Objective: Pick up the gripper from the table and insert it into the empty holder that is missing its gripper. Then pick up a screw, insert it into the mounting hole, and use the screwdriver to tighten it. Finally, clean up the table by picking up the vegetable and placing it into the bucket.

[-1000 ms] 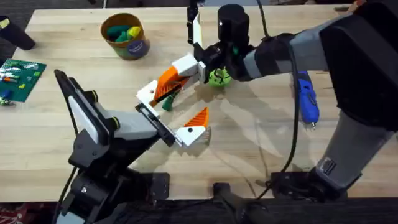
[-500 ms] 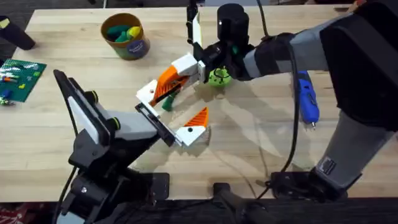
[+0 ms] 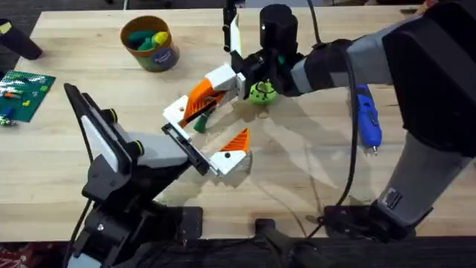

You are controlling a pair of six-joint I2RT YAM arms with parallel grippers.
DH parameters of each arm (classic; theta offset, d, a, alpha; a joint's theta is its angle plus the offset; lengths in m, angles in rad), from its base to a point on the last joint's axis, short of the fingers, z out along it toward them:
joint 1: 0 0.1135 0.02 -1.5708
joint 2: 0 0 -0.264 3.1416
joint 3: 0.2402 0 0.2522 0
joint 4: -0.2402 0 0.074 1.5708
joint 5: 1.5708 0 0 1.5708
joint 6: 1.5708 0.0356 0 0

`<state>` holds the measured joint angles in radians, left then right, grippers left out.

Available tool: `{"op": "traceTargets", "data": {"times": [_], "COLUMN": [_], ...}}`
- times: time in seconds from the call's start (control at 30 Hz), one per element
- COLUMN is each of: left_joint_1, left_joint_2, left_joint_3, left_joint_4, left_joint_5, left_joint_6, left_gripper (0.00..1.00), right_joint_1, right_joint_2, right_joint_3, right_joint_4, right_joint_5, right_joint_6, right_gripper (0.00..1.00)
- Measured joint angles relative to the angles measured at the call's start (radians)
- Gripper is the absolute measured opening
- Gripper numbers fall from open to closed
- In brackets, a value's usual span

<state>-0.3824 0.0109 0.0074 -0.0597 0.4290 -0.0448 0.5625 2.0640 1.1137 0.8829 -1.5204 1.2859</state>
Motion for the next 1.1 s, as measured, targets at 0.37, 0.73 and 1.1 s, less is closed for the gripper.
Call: {"op": "traceTargets", "data": {"times": [0.37,0.73,1.1], "left_joint_1": [0.0,0.0,0.0], "left_joint_2": [0.0,0.0,0.0], "left_joint_3": [0.0,0.0,0.0], "left_joint_4": [0.0,0.0,0.0], "left_joint_5": [-0.001,-0.002,-0.003], "left_joint_6": [0.0,0.0,0.0], "left_gripper": [0.986,0.986,0.986], "right_joint_1": [0.0,0.0,0.0], "right_joint_2": [0.0,0.0,0.0], "right_joint_3": [-0.005,-0.006,-0.007], "right_joint_4": [0.012,0.021,0.021], "right_joint_5": [0.005,0.009,0.011], "right_joint_6": [-0.008,-0.008,-0.007], "right_gripper": [0.013,0.013,0.073]}}
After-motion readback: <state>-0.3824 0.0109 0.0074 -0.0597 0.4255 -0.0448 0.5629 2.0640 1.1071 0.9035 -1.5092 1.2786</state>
